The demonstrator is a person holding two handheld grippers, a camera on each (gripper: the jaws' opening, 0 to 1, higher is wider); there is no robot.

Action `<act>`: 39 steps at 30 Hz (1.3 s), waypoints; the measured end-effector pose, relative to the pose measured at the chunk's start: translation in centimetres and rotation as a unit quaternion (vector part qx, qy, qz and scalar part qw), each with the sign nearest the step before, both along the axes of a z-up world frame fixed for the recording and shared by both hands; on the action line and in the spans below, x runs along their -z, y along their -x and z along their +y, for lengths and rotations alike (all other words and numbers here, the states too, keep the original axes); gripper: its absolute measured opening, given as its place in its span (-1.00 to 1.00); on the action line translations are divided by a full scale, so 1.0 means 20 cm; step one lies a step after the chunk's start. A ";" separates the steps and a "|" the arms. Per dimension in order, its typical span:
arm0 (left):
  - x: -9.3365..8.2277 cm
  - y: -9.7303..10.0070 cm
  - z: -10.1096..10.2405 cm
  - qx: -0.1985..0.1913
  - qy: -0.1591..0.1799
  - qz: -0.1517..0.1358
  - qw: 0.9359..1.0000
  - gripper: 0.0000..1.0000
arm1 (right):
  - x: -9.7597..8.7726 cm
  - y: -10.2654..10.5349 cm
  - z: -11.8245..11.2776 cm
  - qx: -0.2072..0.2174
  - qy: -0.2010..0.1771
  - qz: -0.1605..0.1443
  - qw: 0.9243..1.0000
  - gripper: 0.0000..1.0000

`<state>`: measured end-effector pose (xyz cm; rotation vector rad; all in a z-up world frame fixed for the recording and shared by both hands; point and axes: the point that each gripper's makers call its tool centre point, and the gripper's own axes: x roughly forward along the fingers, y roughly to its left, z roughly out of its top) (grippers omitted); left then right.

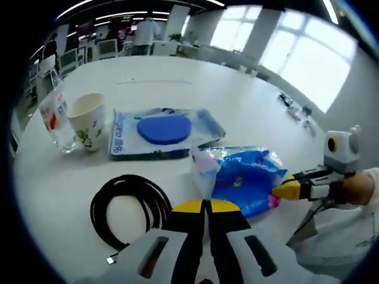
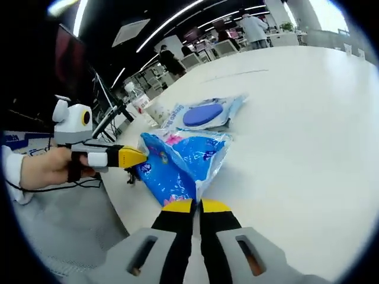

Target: Arrange the tabletop items into an orderly group along one side of the table until the central work area is clear of visible clutter.

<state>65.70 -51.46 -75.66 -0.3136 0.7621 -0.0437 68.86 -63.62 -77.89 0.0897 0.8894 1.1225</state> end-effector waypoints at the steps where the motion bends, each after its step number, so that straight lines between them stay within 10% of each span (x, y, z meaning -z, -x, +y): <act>1: 0.00 -0.02 -0.01 0.002 0.001 -0.003 1.000 -1.00 | 0.00 -0.01 -0.01 0.001 0.000 -0.001 1.000 -1.00; 19: -0.07 -0.34 -0.27 0.012 0.051 -0.039 0.998 -1.00 | -0.12 -0.39 -0.28 0.082 -0.013 -0.010 0.997 -1.00; 39: -0.10 -0.61 -0.26 -0.054 0.136 -0.075 0.986 -1.00 | -0.15 -0.65 -0.27 0.075 -0.001 -0.043 0.996 -1.00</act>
